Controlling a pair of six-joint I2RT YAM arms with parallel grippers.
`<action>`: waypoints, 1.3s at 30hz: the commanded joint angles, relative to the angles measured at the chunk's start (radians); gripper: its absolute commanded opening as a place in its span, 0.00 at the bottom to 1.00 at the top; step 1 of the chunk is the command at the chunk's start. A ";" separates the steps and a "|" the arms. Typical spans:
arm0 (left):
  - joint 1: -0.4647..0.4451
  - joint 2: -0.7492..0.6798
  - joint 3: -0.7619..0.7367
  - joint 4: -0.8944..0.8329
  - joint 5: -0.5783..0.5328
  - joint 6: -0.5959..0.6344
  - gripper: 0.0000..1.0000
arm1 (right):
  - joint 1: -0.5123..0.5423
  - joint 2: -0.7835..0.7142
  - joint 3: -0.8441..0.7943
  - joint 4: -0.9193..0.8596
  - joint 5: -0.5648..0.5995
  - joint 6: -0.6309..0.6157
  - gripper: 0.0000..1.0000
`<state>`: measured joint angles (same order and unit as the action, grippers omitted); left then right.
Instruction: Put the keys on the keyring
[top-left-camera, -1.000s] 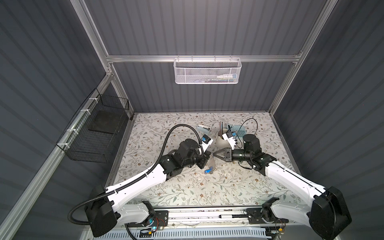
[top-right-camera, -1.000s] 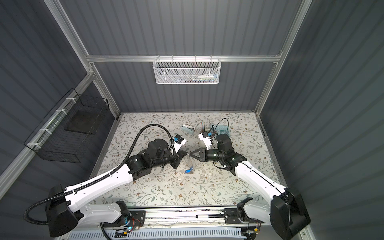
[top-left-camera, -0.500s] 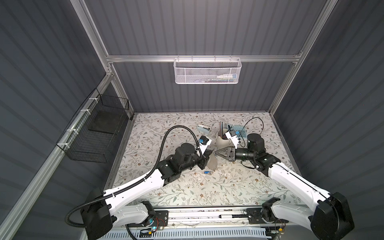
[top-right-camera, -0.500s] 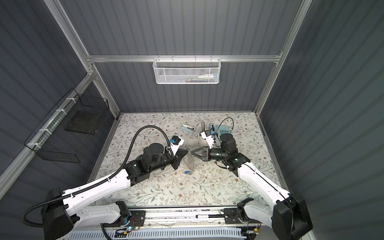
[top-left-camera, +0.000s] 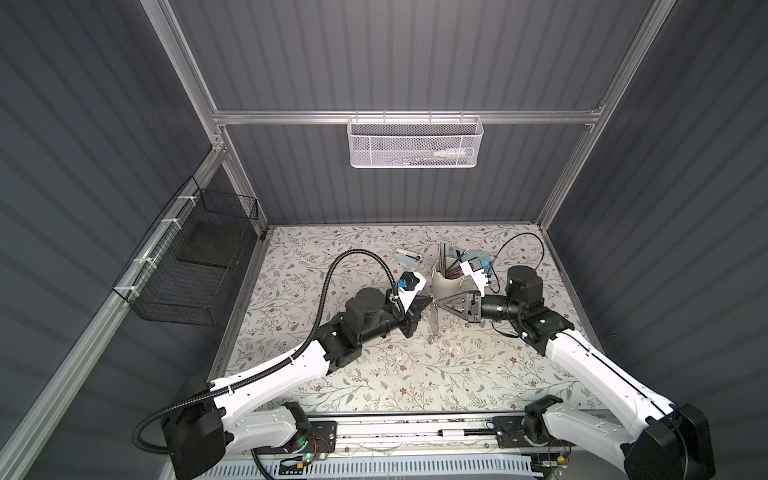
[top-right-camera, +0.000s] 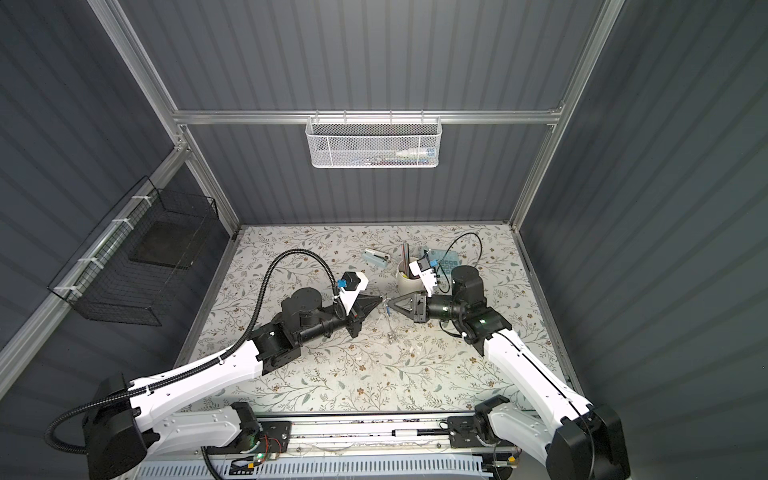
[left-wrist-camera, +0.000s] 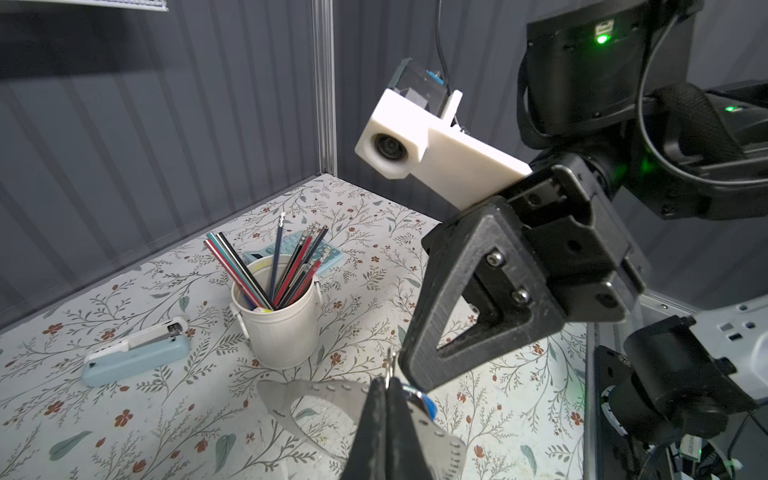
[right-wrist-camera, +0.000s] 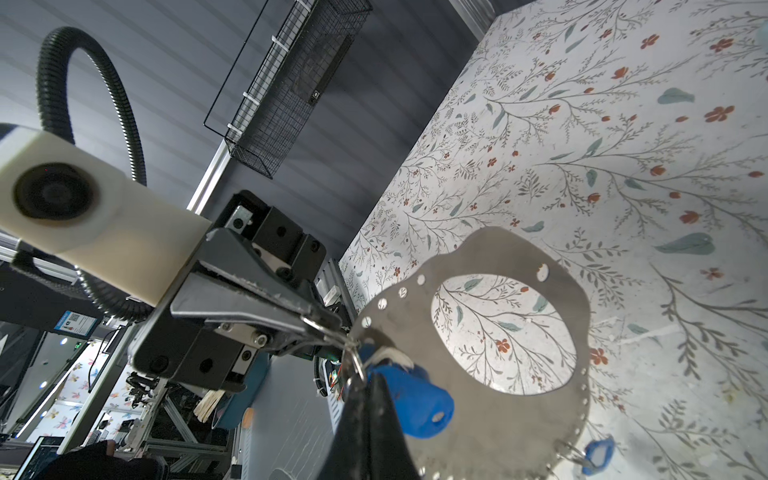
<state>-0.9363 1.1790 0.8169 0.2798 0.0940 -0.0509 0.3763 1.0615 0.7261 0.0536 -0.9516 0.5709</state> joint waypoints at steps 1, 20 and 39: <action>0.005 -0.023 0.019 0.207 0.033 0.013 0.00 | -0.001 -0.001 -0.002 -0.100 -0.035 -0.030 0.03; 0.014 0.000 -0.037 0.287 0.091 -0.078 0.00 | -0.135 -0.140 -0.020 -0.065 0.038 -0.021 0.44; 0.168 0.101 -0.003 0.523 0.493 -0.339 0.00 | -0.152 -0.134 -0.047 0.474 -0.023 0.103 0.54</action>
<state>-0.7776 1.2640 0.7822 0.6868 0.5041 -0.3328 0.2173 0.9215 0.6388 0.4175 -0.9329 0.6312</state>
